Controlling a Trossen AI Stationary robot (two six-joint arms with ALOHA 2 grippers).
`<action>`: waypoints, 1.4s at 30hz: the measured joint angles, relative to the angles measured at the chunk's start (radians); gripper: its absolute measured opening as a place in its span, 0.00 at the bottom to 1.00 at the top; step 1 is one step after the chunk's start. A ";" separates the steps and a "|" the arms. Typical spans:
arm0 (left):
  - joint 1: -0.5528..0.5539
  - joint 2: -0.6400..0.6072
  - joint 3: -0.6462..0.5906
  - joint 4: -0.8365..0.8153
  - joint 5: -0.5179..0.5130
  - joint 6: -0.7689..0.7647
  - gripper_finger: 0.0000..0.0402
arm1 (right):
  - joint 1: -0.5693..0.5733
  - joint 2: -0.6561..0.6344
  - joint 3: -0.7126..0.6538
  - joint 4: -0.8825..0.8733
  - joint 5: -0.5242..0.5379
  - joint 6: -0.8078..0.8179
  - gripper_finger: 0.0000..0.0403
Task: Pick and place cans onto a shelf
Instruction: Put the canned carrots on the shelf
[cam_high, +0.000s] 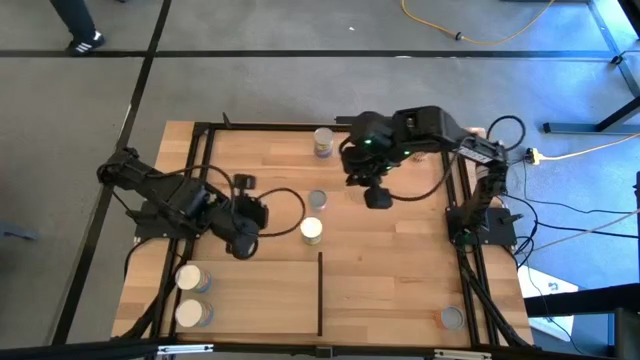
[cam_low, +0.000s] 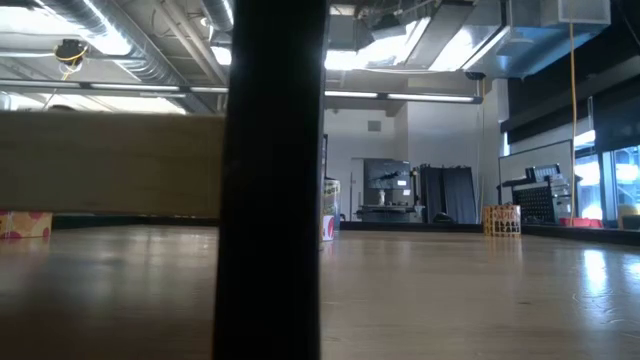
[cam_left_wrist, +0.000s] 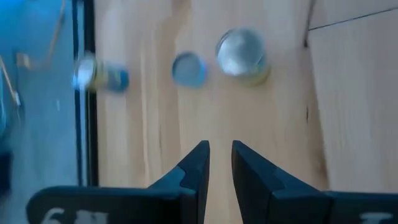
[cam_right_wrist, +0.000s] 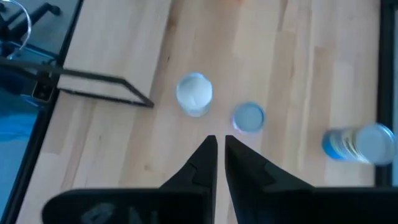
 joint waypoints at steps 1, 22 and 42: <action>0.005 0.004 -0.013 0.029 0.001 0.057 0.15 | 0.000 -0.012 0.000 -0.012 0.005 -0.001 0.08; 0.110 0.018 -0.438 0.743 0.196 0.666 0.14 | 0.000 -0.147 0.000 -0.052 0.005 -0.080 0.08; 0.180 0.093 -0.619 1.052 0.215 0.858 0.14 | 0.000 -0.148 -0.001 -0.050 0.004 -0.081 0.08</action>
